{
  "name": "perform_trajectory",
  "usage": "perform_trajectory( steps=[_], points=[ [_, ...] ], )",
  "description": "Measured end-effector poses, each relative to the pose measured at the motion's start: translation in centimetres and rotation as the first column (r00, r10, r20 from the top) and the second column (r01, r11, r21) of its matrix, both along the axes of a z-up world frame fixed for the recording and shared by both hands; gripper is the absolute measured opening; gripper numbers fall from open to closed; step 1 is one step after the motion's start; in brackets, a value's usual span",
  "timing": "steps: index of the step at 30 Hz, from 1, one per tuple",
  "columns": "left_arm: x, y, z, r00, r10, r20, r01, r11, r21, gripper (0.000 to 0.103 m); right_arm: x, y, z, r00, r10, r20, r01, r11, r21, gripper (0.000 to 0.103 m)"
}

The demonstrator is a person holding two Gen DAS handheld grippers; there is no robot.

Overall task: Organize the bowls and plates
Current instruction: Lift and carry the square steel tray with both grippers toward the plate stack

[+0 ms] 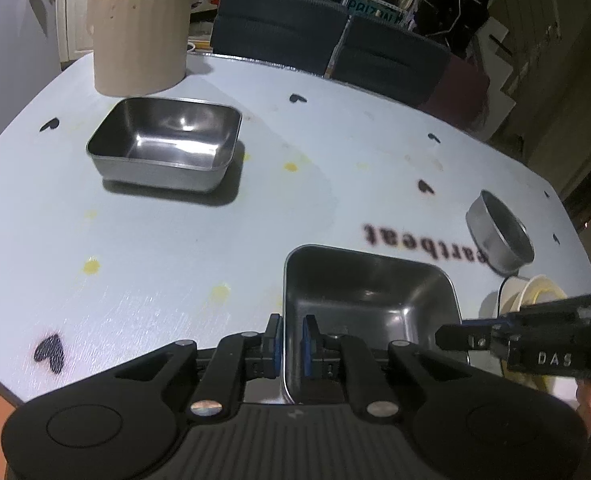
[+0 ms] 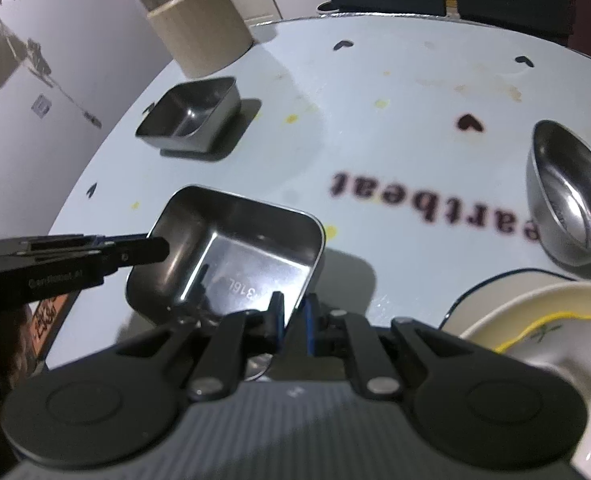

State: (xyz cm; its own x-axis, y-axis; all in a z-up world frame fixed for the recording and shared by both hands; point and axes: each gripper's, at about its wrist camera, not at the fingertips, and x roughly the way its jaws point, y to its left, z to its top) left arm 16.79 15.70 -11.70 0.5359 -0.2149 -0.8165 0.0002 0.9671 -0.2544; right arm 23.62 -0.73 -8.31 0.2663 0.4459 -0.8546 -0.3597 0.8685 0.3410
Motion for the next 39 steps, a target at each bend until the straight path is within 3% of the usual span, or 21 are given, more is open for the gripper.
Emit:
perform_trajectory(
  steps=[9, 29, 36, 39],
  points=[
    [-0.5, 0.5, -1.1, 0.999, -0.003, -0.034, 0.003, 1.0, 0.014, 0.011, -0.4, 0.8, -0.5, 0.999, 0.043, -0.02, -0.044, 0.999, -0.007, 0.013],
    [-0.3, 1.2, -1.0, 0.999, 0.018, -0.031, -0.018, 1.0, -0.007, 0.012, -0.5, 1.5, -1.0, 0.998, 0.069, -0.016, -0.069, 0.997, -0.037, 0.014],
    [-0.2, 1.4, -1.3, 0.998, 0.028, -0.052, -0.029, 0.999, -0.021, 0.024, -0.4, 1.5, -1.1, 0.998, 0.06, 0.005, -0.06, 0.997, -0.054, 0.015],
    [-0.3, 1.5, -1.3, 0.998, 0.027, -0.053, -0.028, 0.999, -0.025, 0.032, -0.3, 1.2, -0.8, 0.999, 0.047, 0.004, -0.047, 0.998, -0.048, 0.023]
  ],
)
